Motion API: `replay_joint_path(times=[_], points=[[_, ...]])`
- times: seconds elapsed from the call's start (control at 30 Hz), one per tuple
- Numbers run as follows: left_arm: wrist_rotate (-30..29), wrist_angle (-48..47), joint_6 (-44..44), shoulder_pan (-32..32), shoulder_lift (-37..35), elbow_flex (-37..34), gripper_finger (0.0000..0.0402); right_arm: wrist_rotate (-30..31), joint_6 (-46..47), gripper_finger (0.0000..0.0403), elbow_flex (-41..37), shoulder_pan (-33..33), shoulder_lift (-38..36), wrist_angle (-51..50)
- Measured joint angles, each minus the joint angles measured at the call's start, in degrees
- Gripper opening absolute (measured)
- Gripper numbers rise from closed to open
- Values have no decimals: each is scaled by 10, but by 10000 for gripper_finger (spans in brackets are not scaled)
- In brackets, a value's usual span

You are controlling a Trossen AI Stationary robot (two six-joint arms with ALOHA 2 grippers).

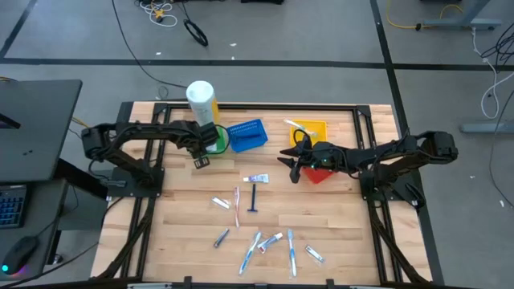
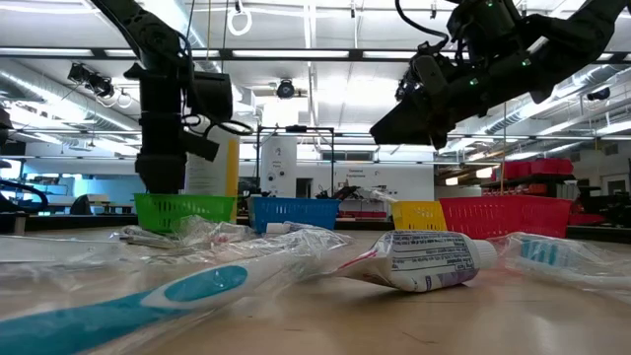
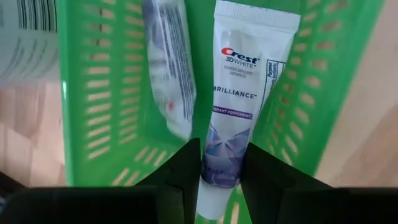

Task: Pick & Place Travel size toiletries
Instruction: Put the white toothpaste into the green bin, then put the left blue razor into the blue bin

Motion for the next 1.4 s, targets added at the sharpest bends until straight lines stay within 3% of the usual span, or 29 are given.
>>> replay_joint_path(times=[0.17,0.57,0.9,1.13,1.4], points=[[4,36,15,0,1,-1,118,0,0,145,0,8,0,0],[-15,49,24,-8,1,8,218,1,0,145,0,11,0,0],[-1,67,31,-71,1,84,211,-21,28,145,0,11,0,-15],[68,110,46,-120,0,87,210,-69,28,145,0,11,0,-31],[108,139,47,-177,0,87,210,-68,28,145,0,11,0,-31]])
